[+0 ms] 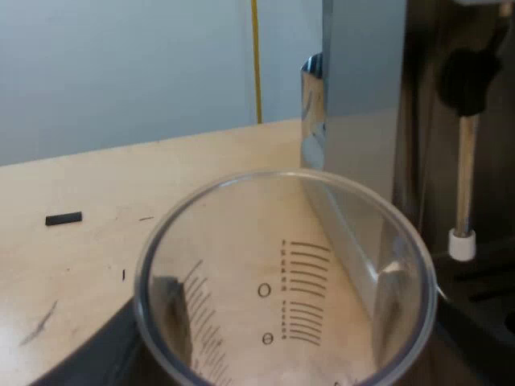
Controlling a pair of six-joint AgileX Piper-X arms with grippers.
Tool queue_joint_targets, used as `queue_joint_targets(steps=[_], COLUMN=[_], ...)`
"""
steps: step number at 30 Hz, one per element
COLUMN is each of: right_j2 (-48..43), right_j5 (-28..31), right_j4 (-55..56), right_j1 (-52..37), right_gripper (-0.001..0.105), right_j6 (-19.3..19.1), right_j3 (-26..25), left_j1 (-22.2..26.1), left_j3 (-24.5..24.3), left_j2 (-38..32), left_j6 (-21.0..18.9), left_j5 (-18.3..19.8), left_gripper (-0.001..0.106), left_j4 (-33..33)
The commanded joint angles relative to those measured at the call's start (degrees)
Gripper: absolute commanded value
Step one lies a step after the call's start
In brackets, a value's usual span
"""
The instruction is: Pour the beans into the coffee machine
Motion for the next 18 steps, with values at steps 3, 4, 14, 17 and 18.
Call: queue_joint_targets(steps=[3, 4, 14, 17, 18], right_j2=[1.9, 2.1, 2.2, 2.2, 2.2], right_j5=[-0.5, -0.5, -0.5, -0.5, -0.5], right_j4=[-2.5, -2.7, -2.9, -2.9, -2.9], right_j1=[0.0, 0.0, 0.0, 0.0, 0.0], right_gripper=[0.079, 0.079, 0.079, 0.079, 0.079], right_j6=[-0.5, -0.5, -0.5, -0.5, -0.5], right_j3=[-0.2, -0.2, -0.2, -0.2, -0.2], left_j1=[0.1, 0.1, 0.1, 0.1, 0.1], left_j3=[-0.1, -0.1, -0.2, -0.2, -0.2], left_j2=[5.3, 6.9, 17.1, 19.9, 20.8], left_j6=[-0.6, -0.6, -0.8, -0.8, -0.8], left_j5=[0.4, 0.4, 0.4, 0.4, 0.4], left_gripper=[0.024, 0.024, 0.024, 0.024, 0.024], left_j4=[-6.0, -7.4, -17.1, -19.7, -20.6])
